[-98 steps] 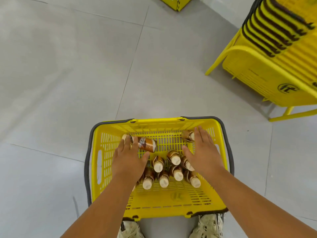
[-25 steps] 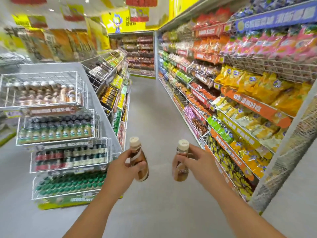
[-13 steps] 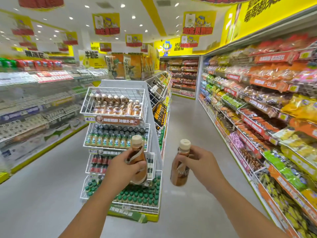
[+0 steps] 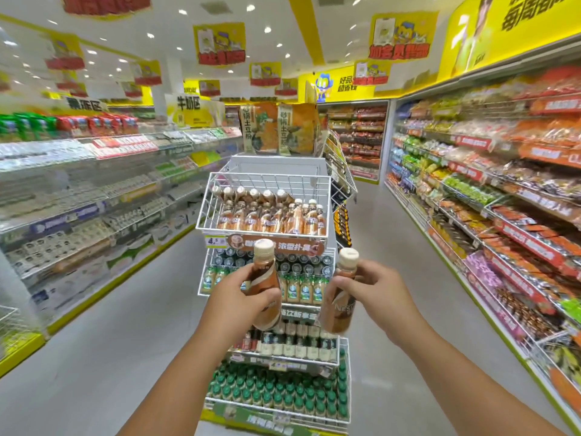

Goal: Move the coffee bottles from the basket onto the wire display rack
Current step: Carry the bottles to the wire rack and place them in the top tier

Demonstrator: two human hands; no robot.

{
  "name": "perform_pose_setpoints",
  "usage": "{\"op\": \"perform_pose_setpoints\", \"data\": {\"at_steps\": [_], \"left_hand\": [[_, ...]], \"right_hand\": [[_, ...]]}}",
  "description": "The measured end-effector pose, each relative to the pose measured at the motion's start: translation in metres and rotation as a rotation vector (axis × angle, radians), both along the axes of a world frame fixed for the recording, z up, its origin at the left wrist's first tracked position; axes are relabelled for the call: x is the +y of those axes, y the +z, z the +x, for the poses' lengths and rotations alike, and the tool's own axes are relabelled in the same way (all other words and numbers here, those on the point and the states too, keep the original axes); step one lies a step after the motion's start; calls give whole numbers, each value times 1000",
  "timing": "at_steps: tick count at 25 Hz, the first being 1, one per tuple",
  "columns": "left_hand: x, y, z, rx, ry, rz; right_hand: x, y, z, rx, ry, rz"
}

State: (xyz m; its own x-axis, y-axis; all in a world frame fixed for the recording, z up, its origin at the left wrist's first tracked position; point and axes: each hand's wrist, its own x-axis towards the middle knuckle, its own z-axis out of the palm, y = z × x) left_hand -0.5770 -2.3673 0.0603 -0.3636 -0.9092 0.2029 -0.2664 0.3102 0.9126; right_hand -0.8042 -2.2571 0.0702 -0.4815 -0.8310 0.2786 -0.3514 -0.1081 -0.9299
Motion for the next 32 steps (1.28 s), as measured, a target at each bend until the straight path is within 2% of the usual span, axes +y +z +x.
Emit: {"op": "perform_pose_setpoints", "data": {"at_steps": [9,18,26,32], "left_hand": [[-159,-12,-60,-36,35,1],[-310,9,-122,-73,41,-40],[-471,7,-146,-102,-118,-120],[-533,4,-156,-99,-232,-81]], "right_hand": [[-174,-11,-76,0,17,-66],[-325,11,-145,44,-41,-94],[-440,17,-150,78,-197,-113],[-489,20,-155,74,-288,-158]]}}
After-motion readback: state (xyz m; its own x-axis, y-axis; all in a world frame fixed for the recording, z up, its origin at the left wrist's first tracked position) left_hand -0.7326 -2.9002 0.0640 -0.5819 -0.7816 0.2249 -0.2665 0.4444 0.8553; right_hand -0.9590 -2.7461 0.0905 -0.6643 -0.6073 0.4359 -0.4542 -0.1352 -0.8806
